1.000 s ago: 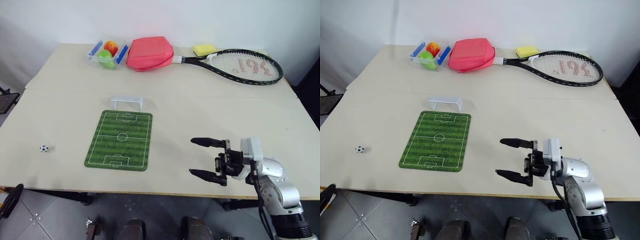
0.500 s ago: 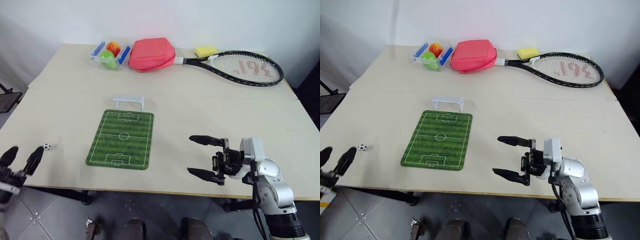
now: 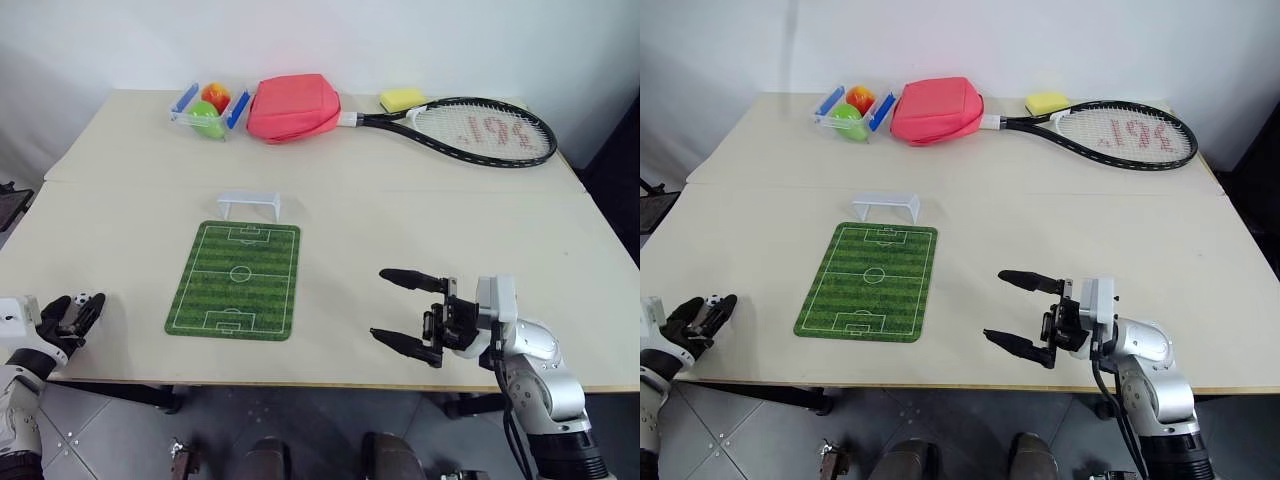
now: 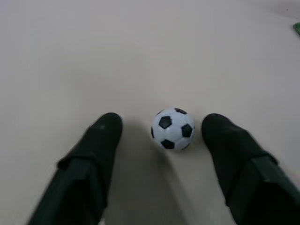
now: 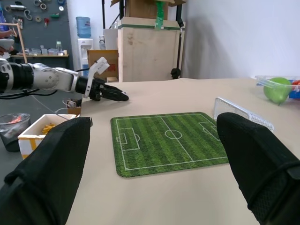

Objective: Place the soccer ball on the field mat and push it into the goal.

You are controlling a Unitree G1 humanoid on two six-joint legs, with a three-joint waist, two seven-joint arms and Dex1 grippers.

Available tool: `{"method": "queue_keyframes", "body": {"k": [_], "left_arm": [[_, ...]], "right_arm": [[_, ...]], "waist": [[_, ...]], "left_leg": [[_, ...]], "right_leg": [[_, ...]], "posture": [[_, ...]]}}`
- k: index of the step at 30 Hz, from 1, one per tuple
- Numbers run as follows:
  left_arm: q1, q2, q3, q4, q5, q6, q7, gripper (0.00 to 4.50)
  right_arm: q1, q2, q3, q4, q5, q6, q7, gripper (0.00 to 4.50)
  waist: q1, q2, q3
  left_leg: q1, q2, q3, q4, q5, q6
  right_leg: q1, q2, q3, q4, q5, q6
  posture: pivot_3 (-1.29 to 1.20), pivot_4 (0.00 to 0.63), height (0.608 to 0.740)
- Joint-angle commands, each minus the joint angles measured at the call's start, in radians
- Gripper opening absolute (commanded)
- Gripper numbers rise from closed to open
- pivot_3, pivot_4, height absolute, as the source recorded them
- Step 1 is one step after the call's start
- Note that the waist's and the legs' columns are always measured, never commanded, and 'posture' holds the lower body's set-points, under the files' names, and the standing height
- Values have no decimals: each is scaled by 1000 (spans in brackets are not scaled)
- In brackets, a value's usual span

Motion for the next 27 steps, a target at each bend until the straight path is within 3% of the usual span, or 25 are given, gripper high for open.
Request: {"method": "queue_keyframes", "body": {"k": [1, 4, 11, 16, 22, 27], "left_arm": [[-4, 23, 7, 13, 0, -13, -23, 1638], [-10, 24, 4, 26, 6, -46, -40, 823], [19, 20, 14, 23, -28, -174, -203, 824], [76, 27, -21, -99, -59, -245, -394, 824], [20, 93, -217, -310, -88, -113, -623, 824], [-135, 113, -423, -263, -1, -101, -760, 824]], "right_arm": [[6, 5, -6, -25, 7, -18, -11, 4500], [7, 3, -4, -25, 9, -19, -11, 4500], [16, -13, -14, -20, 16, -15, 5, 4500], [40, -30, -38, 3, 18, -38, 37, 4500], [122, -109, -103, 61, 21, -99, 152, 4500], [176, -164, -136, 146, 17, -152, 251, 4500]], "waist": [[0, 0, 0], [1, 0, 0], [0, 0, 0], [-1, 0, 0], [26, 0, 0], [23, 1, 1]], "left_leg": [[0, 0, 0, 0, 0, 0], [0, 0, 0, 0, 0, 0], [0, 0, 0, 0, 0, 0], [0, 0, 1, 0, -1, 0], [-1, 0, 1, 1, -1, 1], [0, 0, 3, 1, -1, 1]], "right_leg": [[0, 0, 0, 0, 0, 0], [0, 0, 0, 0, 0, 0], [0, 0, 0, 0, 0, 0], [0, 0, 0, 0, 0, 0], [0, 0, 0, -1, 0, 0], [0, 0, 1, -1, 0, 0]], "posture": [[0, 150, 740], [0, 150, 740], [0, 150, 740], [0, 150, 740], [0, 150, 740], [0, 150, 740]]}}
